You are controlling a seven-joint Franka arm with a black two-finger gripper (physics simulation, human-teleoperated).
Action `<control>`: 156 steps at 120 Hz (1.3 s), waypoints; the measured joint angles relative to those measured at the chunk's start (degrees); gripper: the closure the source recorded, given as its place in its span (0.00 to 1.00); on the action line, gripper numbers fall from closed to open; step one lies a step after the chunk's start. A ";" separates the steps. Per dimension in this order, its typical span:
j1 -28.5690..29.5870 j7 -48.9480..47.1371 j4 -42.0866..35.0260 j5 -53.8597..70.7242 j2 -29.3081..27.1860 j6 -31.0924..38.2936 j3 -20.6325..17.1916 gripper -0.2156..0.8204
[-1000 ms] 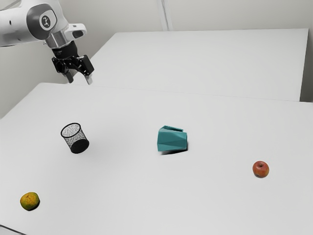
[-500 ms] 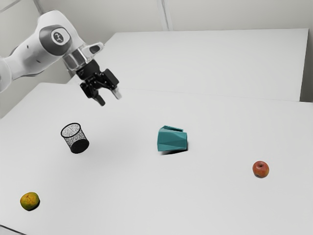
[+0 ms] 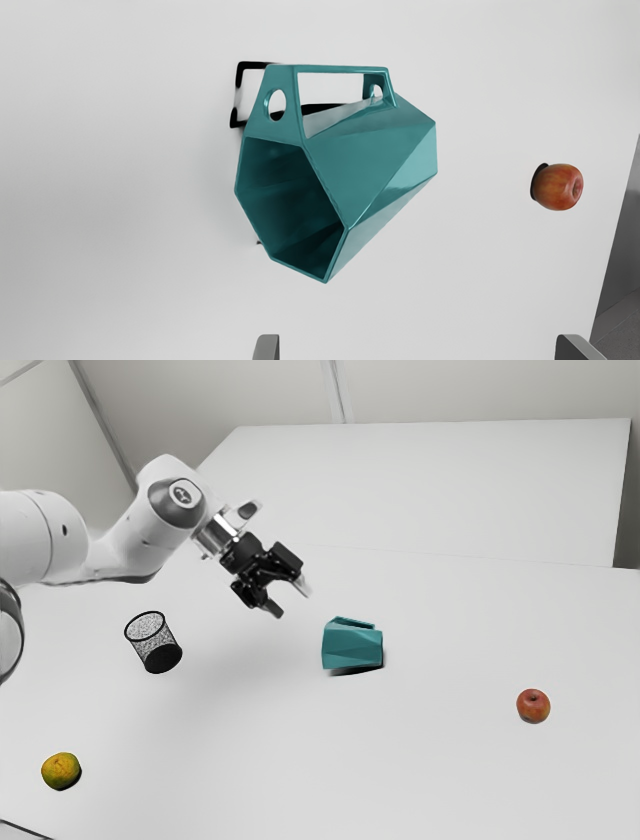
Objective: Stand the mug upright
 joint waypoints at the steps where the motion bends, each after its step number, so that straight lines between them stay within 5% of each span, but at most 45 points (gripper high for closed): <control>1: -0.17 0.16 -0.04 -0.24 0.12 0.29 0.00 0.21; 41: -1.68 8.60 -4.97 -13.90 4.50 10.08 -0.19 0.21; 89: -2.58 17.31 -8.38 -28.02 5.96 9.35 -0.43 0.21; 118: -2.67 20.46 -8.26 -29.54 5.89 8.55 -0.81 0.75; 156: -3.01 23.80 -8.19 -29.77 5.02 7.78 -0.91 0.93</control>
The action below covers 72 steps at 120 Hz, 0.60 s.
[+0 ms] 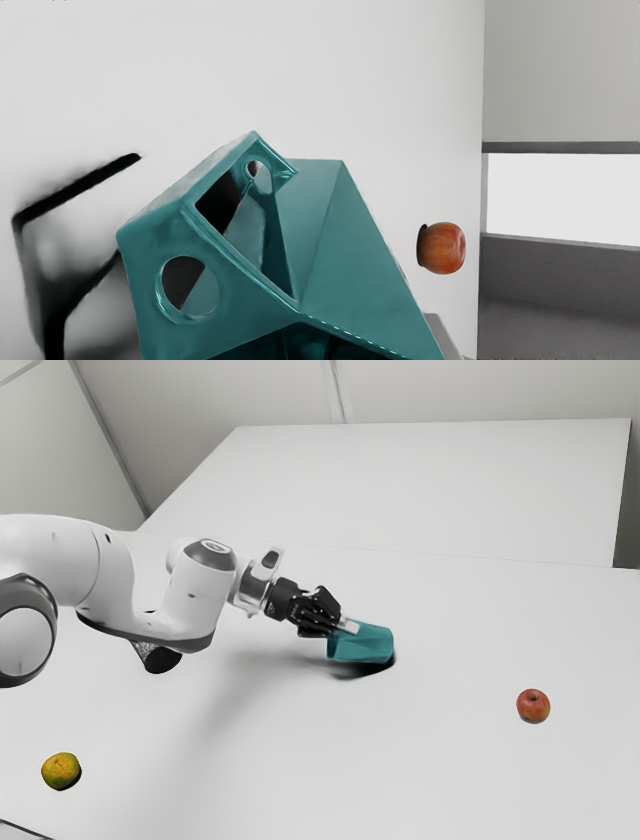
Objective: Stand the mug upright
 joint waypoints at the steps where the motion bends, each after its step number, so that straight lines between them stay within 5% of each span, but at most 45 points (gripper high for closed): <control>1: 0.01 0.07 0.00 0.00 -0.02 -0.04 0.00 0.93; 29: 0.00 1.04 0.00 1.90 -4.10 -0.75 0.20 0.96; 72: 0.61 -6.79 4.61 42.67 -12.80 -1.24 2.01 0.96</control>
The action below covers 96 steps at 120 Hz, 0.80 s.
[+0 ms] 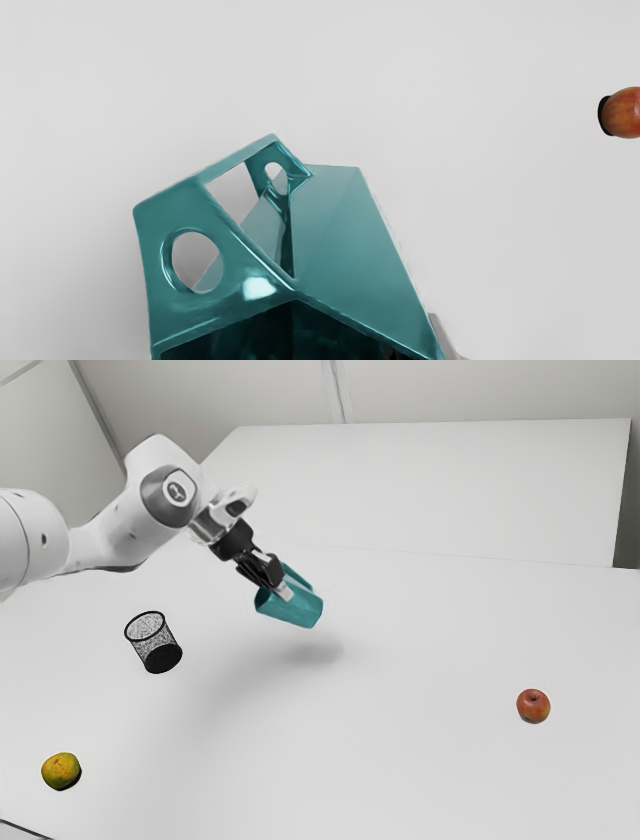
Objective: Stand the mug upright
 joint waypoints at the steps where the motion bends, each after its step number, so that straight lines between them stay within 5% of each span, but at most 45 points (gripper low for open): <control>1: 0.02 -0.21 0.04 0.91 -0.13 -0.01 0.00 0.96; 31: 0.44 -6.83 1.36 21.19 -2.12 -0.06 0.80 0.96; 96: -0.61 -16.33 0.55 30.38 3.89 -4.38 0.71 0.97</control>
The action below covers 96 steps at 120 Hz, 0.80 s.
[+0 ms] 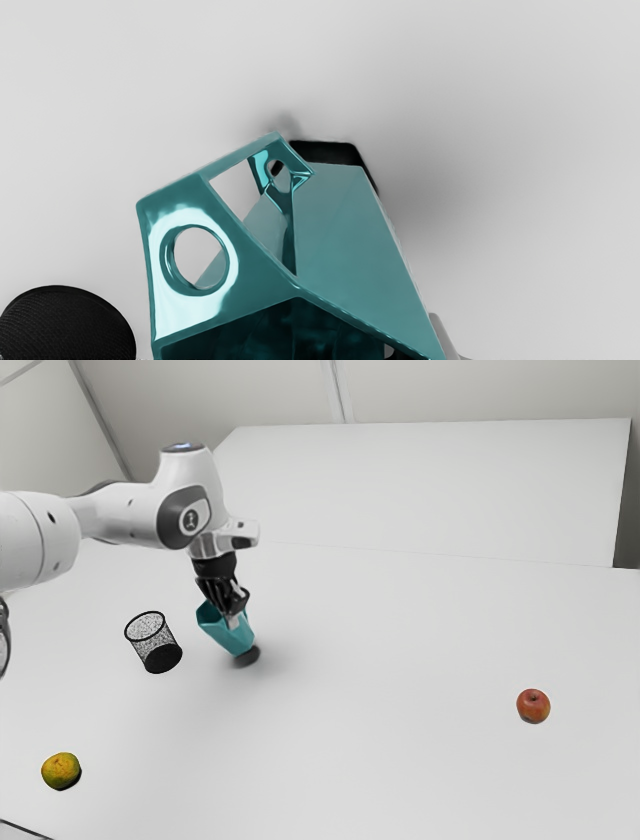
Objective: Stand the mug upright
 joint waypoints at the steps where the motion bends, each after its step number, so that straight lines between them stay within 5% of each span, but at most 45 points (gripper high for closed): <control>1: -0.03 -0.09 0.00 0.02 0.11 -0.03 0.00 0.97; 28: -0.86 -2.41 0.21 1.82 2.89 0.03 0.00 0.95; 61: -1.24 -4.25 0.42 1.54 2.69 0.10 0.00 0.46; 96: -0.77 -5.12 5.52 -0.07 -2.56 -3.33 0.24 0.27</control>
